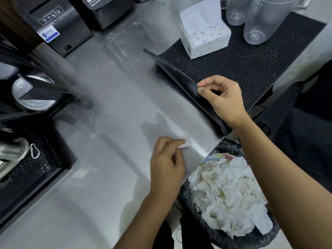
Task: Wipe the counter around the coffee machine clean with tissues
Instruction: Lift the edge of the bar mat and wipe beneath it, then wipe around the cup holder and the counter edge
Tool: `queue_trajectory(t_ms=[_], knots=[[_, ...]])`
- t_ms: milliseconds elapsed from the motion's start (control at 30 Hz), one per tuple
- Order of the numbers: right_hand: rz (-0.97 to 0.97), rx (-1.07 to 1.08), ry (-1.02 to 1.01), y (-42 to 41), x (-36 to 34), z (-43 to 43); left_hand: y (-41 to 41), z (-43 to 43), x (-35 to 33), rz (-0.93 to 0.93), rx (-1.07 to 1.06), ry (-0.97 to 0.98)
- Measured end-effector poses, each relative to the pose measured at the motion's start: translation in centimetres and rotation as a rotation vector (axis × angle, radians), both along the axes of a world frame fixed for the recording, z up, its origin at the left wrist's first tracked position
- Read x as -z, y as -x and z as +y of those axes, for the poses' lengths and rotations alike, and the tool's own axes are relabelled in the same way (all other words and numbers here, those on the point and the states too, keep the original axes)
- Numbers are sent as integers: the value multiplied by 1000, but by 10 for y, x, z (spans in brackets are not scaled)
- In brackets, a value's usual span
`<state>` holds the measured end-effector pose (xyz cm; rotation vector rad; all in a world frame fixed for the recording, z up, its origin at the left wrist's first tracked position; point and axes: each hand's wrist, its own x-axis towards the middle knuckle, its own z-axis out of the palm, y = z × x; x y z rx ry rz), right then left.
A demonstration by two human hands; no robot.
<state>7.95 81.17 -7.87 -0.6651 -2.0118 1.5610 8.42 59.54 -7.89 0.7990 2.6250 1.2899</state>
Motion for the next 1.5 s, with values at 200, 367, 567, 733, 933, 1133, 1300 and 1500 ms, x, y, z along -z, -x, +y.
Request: queue_trajectory(t_ms=[200,367,567,733,933,1133,1300,1500], knots=[[-4,-3,-10,0,0,1,-32,-7,-8,-225,203,-82],[-2,-4,-15,2,3,1,-9,-16,-5,-29,-86,-38],[-124,-169,-309,3,3,-13,-42,-17,-17,-355,177,-91],[-375,-253,-725,14,5,-24,18,-44,-20,-482,-269,-232],[-712,-330,-933,69,7,-40,90,-32,-18,-413,-426,-332],[-709,-305,-896,113,5,-44,163,10,-14,-198,-381,-353],[-697,-276,-868,115,5,-42,186,28,-5,-227,-333,-422],[-646,-247,-813,115,5,-43,189,24,2,-271,-303,-507]])
